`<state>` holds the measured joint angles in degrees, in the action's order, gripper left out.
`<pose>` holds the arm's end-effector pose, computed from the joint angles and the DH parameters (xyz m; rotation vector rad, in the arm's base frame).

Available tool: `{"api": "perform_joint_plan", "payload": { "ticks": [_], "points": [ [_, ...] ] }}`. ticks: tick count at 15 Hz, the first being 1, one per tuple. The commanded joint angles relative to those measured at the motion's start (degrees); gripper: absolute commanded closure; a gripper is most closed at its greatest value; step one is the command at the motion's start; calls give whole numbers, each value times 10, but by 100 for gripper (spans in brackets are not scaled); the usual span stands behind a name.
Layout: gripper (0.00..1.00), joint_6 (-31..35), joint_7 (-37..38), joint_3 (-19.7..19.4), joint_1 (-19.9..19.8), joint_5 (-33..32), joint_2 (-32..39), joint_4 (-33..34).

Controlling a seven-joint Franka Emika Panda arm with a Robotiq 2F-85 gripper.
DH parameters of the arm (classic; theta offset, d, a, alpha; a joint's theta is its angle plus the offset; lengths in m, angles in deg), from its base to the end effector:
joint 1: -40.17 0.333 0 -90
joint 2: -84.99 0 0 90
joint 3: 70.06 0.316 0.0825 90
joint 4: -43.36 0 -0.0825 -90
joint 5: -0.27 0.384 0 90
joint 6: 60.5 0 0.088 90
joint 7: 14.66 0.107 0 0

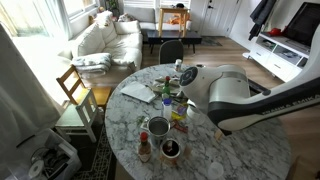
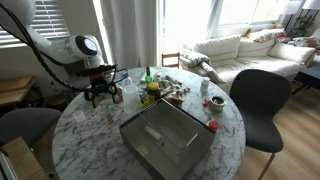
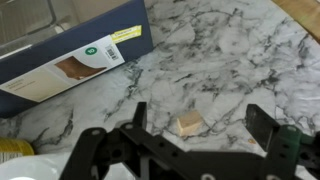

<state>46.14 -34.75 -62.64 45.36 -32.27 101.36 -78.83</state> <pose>0.5081 0.0714 0.2501 2.3667 1.1398 -0.7665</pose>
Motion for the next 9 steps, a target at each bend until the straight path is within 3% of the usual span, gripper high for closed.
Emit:
{"api": "perform_joint_plan", "payload": {
  "ticks": [1,9],
  "points": [
    [0,44,29,-16,-22,64,-21,-20],
    [0,185,97,-48,-55,197,-34,-80]
  ]
}}
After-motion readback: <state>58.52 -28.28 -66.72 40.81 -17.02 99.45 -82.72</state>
